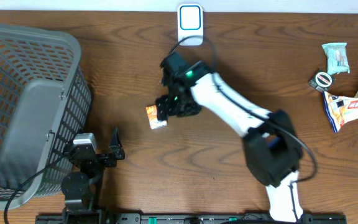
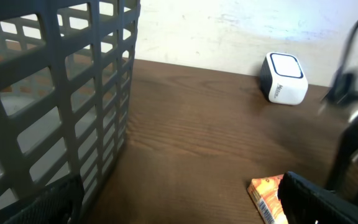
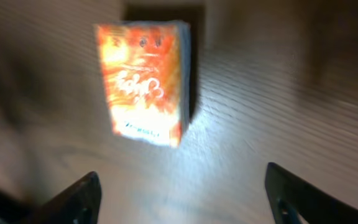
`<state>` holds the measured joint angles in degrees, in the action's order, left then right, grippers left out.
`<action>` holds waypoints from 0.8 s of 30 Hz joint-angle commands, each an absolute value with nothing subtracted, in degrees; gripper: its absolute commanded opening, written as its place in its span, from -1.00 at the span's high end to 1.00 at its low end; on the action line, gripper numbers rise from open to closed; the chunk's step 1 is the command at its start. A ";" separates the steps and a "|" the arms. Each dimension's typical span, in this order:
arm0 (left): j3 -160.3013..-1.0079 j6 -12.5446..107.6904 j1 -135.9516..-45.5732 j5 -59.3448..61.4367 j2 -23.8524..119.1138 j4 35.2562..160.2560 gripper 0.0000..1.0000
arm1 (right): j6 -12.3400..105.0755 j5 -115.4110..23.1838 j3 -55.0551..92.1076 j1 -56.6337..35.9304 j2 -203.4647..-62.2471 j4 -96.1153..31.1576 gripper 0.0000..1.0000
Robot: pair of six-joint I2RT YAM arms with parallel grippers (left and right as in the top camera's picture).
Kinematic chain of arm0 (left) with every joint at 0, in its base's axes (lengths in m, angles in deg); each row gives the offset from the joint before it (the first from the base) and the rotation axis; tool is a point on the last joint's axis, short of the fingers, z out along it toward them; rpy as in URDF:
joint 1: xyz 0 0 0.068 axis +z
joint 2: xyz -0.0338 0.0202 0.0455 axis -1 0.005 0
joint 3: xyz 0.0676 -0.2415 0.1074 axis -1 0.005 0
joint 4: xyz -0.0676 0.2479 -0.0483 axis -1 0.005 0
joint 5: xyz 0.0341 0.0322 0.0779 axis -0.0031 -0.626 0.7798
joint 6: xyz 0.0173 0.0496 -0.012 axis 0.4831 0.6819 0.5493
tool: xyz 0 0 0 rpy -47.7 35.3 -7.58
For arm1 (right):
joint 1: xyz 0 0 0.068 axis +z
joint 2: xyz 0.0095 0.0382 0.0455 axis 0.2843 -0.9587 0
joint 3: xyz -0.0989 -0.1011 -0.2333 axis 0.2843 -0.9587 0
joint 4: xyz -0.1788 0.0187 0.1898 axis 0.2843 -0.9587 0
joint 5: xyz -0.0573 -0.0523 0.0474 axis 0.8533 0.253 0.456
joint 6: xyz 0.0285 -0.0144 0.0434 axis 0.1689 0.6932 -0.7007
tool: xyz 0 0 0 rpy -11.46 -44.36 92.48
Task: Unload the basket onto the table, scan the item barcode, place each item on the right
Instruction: 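Move the right gripper over the small orange box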
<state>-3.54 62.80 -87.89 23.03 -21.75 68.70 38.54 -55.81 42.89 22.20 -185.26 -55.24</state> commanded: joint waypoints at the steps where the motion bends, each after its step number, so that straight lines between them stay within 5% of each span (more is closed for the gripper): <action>1: -2.34 62.34 -87.80 22.75 -21.80 69.97 -0.96 | 38.65 -54.04 42.45 23.43 -188.84 -54.17 -0.47; 9: -2.34 62.34 -87.80 22.75 -21.80 69.97 -0.95 | 37.21 -57.07 42.45 23.82 -192.65 -53.14 -0.37; 15: -2.34 62.32 -87.80 22.75 -21.80 69.94 -0.95 | 34.72 -59.98 42.84 23.28 -191.62 -52.45 -0.12; 24: -2.34 62.32 -87.80 22.75 -21.80 69.97 -0.95 | 24.12 -59.44 42.91 22.42 -184.51 -52.36 -0.28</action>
